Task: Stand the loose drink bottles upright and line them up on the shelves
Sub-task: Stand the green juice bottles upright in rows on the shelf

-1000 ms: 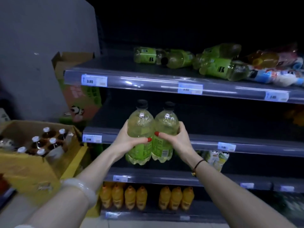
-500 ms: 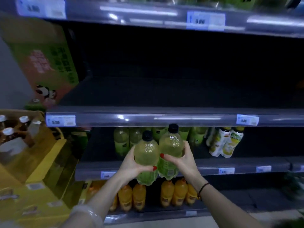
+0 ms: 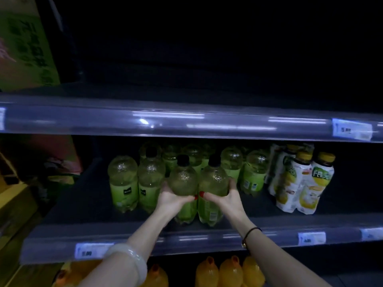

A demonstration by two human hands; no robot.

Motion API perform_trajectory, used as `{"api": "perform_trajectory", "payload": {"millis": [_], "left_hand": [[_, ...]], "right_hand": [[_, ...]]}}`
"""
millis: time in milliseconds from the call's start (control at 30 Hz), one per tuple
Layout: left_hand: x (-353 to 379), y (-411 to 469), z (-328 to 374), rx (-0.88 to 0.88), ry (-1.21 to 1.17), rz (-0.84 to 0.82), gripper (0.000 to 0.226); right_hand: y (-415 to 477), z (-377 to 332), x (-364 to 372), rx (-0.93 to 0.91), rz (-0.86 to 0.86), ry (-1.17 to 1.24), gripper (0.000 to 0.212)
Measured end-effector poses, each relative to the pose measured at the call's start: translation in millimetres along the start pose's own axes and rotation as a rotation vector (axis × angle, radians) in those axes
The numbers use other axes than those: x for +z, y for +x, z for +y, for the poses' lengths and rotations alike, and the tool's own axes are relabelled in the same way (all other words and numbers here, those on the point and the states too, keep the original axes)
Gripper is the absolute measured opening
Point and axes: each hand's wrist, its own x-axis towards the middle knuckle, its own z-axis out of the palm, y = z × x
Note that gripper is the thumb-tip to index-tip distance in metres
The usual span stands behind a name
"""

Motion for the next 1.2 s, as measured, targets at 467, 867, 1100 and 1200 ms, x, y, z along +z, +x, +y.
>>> {"api": "perform_trajectory", "payload": {"millis": [467,867,1100,1200], "left_hand": [[19,35,-6,0.211,0.159,0.078,0.072],[6,-50,34,0.825,0.501,0.098,0.019],[-39,-112,178,1.085,0.364,0.139,0.017],[-67,-134,269,1.077,0.374,0.151,0.025]], "right_hand": [[66,43,-3,0.012,-0.062,-0.089,0.112],[-15,-25,-4,-0.540,0.085,-0.817,0.019],[-54,-191,-11,-0.648,0.003,-0.649,0.032],[-57,-293,-14,-0.718,0.051,-0.609,0.023]]}}
